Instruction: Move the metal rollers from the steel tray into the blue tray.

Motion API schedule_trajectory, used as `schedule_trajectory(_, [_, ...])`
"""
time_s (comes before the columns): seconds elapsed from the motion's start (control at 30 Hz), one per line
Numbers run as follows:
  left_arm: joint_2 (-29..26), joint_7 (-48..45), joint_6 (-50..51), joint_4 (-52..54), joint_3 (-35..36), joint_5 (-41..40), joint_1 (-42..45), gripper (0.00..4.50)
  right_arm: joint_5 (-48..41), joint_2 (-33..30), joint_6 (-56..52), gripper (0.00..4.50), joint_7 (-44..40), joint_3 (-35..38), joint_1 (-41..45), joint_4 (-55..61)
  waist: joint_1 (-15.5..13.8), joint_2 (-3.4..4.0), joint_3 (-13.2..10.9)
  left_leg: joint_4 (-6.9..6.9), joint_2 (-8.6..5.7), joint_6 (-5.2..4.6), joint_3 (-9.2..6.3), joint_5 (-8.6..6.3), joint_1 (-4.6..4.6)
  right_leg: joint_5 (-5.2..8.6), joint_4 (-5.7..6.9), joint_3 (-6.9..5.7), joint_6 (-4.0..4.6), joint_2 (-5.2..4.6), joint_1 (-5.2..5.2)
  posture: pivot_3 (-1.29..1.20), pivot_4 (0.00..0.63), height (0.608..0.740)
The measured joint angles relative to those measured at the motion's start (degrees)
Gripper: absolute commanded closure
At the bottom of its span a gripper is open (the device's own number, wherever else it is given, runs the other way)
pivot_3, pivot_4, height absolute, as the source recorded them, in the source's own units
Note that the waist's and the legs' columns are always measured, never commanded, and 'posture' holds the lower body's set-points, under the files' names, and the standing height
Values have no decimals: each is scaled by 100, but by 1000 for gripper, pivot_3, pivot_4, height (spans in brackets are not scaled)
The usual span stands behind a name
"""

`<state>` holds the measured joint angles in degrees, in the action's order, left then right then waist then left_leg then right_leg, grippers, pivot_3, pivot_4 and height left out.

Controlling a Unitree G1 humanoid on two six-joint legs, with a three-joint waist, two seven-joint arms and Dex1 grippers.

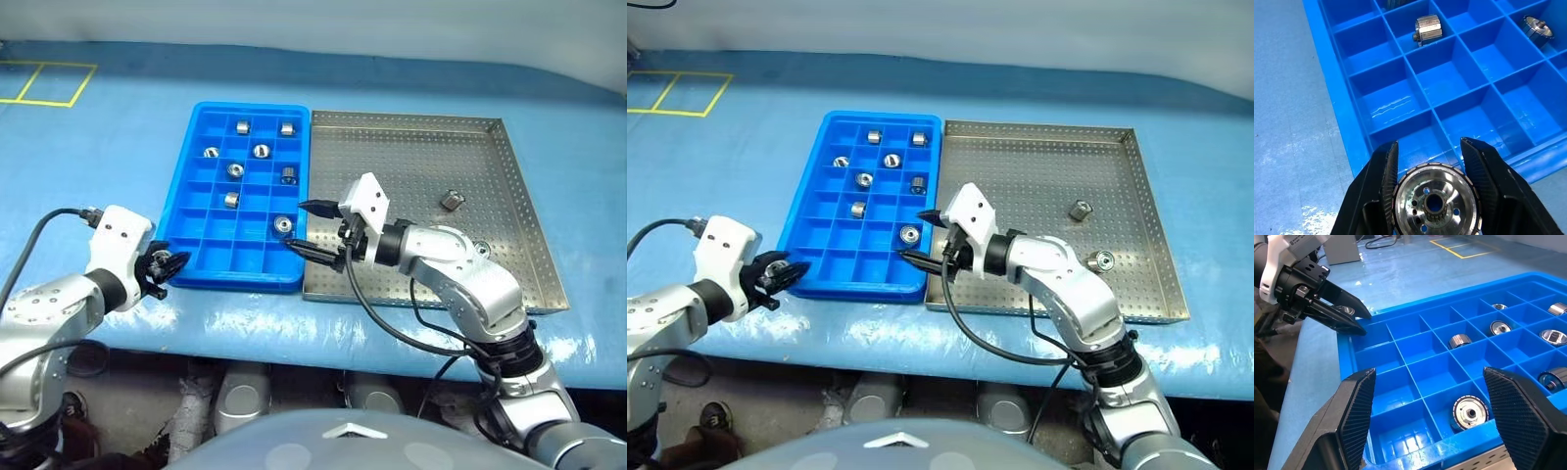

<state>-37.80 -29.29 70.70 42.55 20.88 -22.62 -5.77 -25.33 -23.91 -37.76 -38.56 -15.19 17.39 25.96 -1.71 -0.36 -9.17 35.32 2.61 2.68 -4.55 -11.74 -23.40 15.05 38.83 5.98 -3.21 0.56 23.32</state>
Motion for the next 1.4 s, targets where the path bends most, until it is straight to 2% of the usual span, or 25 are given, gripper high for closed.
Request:
schedule_trajectory(0.1, [7,77,-88,-175,-98,-3,111,2738,-1,-14,-26,802,65,20,-91,61,9,0,0,-8,0,0,0,0,0,-2,0,0,-4,1,5,160,150,740])
schedule_trajectory(0.33, [49,229,-245,-422,-181,-11,430,513,-1,-40,-40,802,219,109,-215,185,51,-1,0,-12,1,0,-1,0,0,-2,0,-1,-3,1,7,144,150,740])
schedule_trajectory(0.53, [78,153,-334,-428,-188,-208,483,513,-1,-44,-42,802,301,139,-257,228,96,-1,0,-12,1,0,0,0,0,-2,0,-2,-3,0,7,130,150,740])
schedule_trajectory(0.7, [543,-163,-730,-419,-249,-837,968,513,27,-94,-67,802,440,186,-304,352,92,-3,2,-5,-1,1,0,0,-2,-4,0,-3,-6,-1,3,86,150,740])
schedule_trajectory(0.77, [676,-171,-854,-534,-612,-889,1331,513,59,-165,-141,802,550,257,-372,461,90,0,4,-1,-4,1,-2,1,0,-6,-1,-2,-10,-1,-3,66,150,740])
schedule_trajectory(0.9, [1201,-37,-1121,-1297,-1866,-671,2293,513,215,-392,-297,802,891,520,-698,797,127,3,6,17,-9,2,0,1,-9,-16,-7,1,-27,-3,-8,-15,150,740])
schedule_trajectory(0.97, [1315,51,-1312,-1793,-2494,-358,2692,513,288,-522,-418,802,1083,740,-904,943,239,4,7,19,-11,2,2,1,-9,-17,-8,3,-29,-4,-8,-63,150,740])
schedule_trajectory(1.07, [1388,81,-1639,-2459,-3069,49,3057,513,312,-574,-542,802,1286,1053,-1218,1180,432,7,8,13,-7,0,2,0,-9,-16,-7,7,-28,1,-4,-117,150,740])
schedule_trajectory(1.27, [1521,6,-2006,-3288,-3315,389,3526,513,319,-567,-731,802,1609,1344,-1733,1642,736,8,8,9,-4,-1,2,0,-10,-13,-2,9,-24,6,3,-169,150,740])
schedule_trajectory(1.4, [1748,-491,-2200,-3612,-3578,385,3836,513,403,-522,-817,802,1855,1362,-1884,1768,855,8,8,24,-11,-1,6,0,-15,-17,-4,13,-33,0,-2,-200,150,740])
